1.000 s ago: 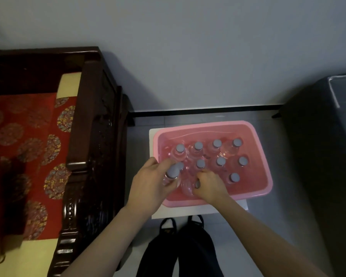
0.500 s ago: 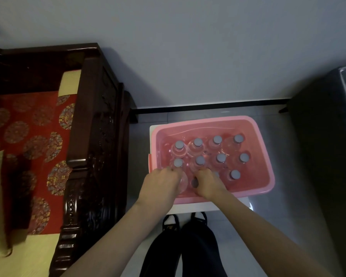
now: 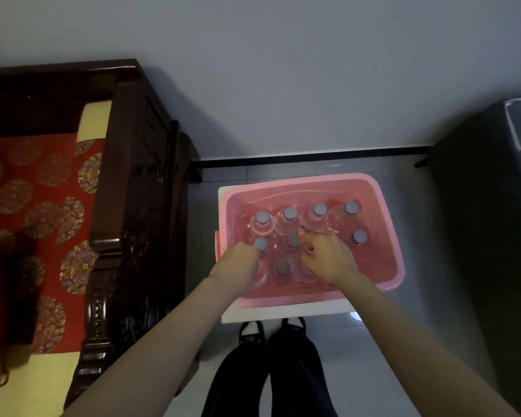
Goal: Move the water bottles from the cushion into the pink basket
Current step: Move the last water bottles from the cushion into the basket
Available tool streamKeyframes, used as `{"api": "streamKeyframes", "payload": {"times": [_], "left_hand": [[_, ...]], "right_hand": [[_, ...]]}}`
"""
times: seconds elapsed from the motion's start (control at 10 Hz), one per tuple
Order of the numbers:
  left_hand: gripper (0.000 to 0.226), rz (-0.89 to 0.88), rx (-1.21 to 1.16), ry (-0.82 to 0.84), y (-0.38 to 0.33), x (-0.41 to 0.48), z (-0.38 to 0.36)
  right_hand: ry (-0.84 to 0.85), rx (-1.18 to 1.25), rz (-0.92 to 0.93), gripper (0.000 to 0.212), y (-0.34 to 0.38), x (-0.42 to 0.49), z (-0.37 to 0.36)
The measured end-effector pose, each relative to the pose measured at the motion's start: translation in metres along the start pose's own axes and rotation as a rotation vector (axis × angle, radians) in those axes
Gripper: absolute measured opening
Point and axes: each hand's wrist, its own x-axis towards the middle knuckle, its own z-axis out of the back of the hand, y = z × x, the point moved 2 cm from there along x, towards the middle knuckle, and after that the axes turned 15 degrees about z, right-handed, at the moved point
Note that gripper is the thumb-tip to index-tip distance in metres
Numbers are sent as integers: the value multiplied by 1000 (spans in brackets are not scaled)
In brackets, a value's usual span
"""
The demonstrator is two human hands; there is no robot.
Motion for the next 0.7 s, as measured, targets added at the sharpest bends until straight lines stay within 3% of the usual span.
{"api": "streamKeyframes", "payload": {"times": [0.1,0.2,0.3,0.5,0.7], "left_hand": [[14,12,-16,14,2,7,-7],[21,13,33,21,-11,11,-19],[24,6,40,27,-21,21,-25],[33,78,-9,117,-2,26,-55],[37,74,-32,112,-1,37,-58]], "right_hand": [[134,37,35,28,6,0,-10],[239,48,90,30,12,1,-26],[238,71,92,35,9,6,-29],[244,128,102,14,4,6,-28],[279,110,120,15,1,8,-29]]}}
